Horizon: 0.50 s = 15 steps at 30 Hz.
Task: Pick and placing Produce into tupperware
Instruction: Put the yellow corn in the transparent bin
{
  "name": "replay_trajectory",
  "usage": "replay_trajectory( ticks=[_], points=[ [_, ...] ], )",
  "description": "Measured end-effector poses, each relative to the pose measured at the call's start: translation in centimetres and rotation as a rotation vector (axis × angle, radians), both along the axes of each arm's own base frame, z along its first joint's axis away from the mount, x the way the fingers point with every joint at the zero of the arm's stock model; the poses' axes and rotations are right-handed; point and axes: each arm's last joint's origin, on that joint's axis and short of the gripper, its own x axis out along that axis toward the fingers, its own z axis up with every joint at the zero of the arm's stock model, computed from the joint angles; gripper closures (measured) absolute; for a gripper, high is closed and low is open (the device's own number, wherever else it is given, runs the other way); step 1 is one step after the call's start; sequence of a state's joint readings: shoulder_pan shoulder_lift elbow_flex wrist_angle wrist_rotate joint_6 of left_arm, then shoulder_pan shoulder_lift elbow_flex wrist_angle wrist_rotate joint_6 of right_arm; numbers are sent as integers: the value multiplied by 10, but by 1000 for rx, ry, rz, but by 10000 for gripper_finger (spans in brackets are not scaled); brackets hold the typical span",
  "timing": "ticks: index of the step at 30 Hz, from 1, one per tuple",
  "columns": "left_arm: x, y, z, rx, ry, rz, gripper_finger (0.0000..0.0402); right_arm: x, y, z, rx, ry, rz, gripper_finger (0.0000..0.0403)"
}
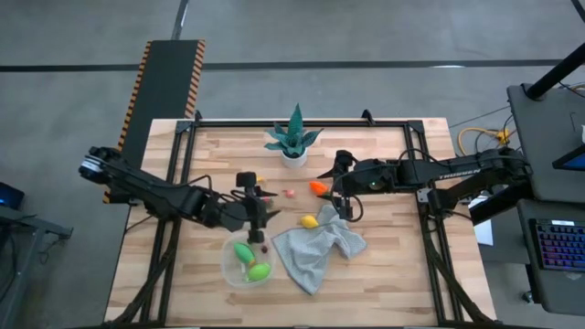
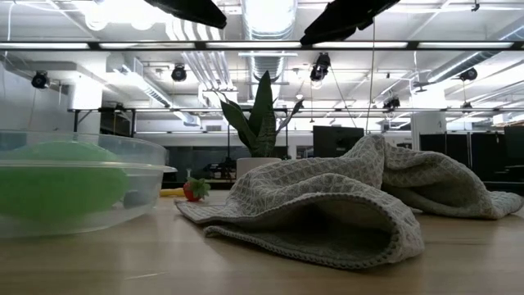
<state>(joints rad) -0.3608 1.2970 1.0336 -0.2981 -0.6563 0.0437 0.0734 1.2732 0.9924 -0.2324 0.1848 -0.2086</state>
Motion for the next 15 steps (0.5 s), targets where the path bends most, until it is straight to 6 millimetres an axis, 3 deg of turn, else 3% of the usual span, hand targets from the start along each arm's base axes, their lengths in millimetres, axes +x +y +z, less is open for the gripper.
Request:
replay_trajectory(
  ticks=[6, 15],
  points=[
    [-8, 5, 8, -7, -28, 14, 207, 0, 0, 0, 54, -5, -31, 166],
    [-18, 12, 19, 73, -46, 42, 207, -8, -2, -11, 32, 128, -74, 210]
  ],
)
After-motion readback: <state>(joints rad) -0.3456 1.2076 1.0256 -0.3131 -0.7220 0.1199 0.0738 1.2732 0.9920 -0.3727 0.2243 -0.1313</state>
